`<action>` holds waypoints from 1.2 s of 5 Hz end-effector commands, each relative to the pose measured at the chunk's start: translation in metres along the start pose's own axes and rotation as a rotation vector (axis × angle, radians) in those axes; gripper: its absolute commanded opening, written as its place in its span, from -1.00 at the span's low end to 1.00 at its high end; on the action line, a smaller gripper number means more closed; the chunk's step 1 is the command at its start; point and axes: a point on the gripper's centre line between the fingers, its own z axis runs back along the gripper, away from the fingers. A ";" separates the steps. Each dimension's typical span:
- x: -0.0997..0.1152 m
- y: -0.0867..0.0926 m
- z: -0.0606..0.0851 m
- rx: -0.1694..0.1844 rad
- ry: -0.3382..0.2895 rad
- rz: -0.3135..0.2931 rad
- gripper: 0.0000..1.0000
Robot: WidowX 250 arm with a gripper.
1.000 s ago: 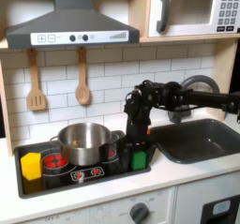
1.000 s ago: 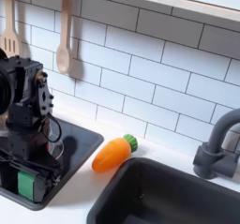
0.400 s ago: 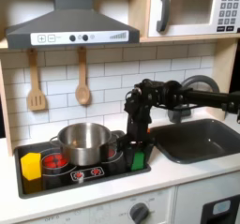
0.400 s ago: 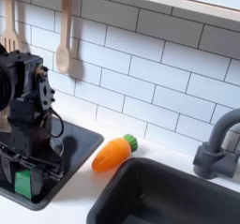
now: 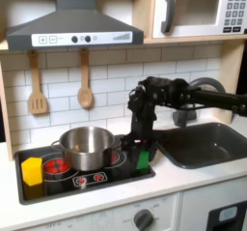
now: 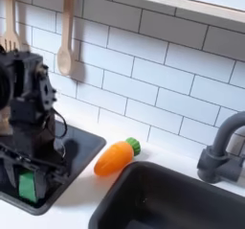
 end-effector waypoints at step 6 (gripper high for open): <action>0.065 0.063 0.060 0.029 -0.209 0.184 -1.00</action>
